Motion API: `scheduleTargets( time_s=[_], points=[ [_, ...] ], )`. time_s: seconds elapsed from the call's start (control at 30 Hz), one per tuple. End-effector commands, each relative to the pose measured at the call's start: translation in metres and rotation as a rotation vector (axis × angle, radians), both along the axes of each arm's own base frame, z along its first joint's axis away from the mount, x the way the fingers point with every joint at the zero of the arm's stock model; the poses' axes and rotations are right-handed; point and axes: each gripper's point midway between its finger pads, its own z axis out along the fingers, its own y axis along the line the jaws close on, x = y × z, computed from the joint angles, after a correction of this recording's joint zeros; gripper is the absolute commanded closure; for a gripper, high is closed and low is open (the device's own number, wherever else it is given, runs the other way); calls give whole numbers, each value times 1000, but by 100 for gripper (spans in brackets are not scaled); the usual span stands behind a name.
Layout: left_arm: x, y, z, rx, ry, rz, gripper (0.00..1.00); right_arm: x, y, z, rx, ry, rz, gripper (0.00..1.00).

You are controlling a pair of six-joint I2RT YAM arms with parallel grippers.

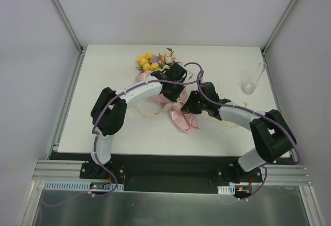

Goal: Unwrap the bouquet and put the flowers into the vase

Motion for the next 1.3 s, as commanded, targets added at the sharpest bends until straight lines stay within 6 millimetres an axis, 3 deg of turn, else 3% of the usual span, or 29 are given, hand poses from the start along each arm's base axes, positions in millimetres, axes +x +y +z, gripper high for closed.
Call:
scheduleTargets(
  time_s=[0.0, 0.2, 0.5, 1.03, 1.13, 1.27],
  points=[
    [-4, -11, 29, -48, -34, -26, 100, 6, 6, 17, 72, -18, -31, 87],
    [-22, -27, 43, -155, 42, -57, 100, 28, 4, 31, 239, 29, -157, 81],
    [-31, -37, 50, -219, 93, -60, 100, 43, 7, 33, 304, 50, -179, 79],
    [-19, -26, 64, -237, 54, -7, 100, 30, 3, 14, 318, 111, -205, 76],
    [-20, -28, 65, -250, 68, -18, 100, 28, 1, 8, 316, 122, -218, 71],
    [-26, -35, 62, -276, 112, -26, 100, 34, 9, 16, 353, 109, -202, 67]
  ],
)
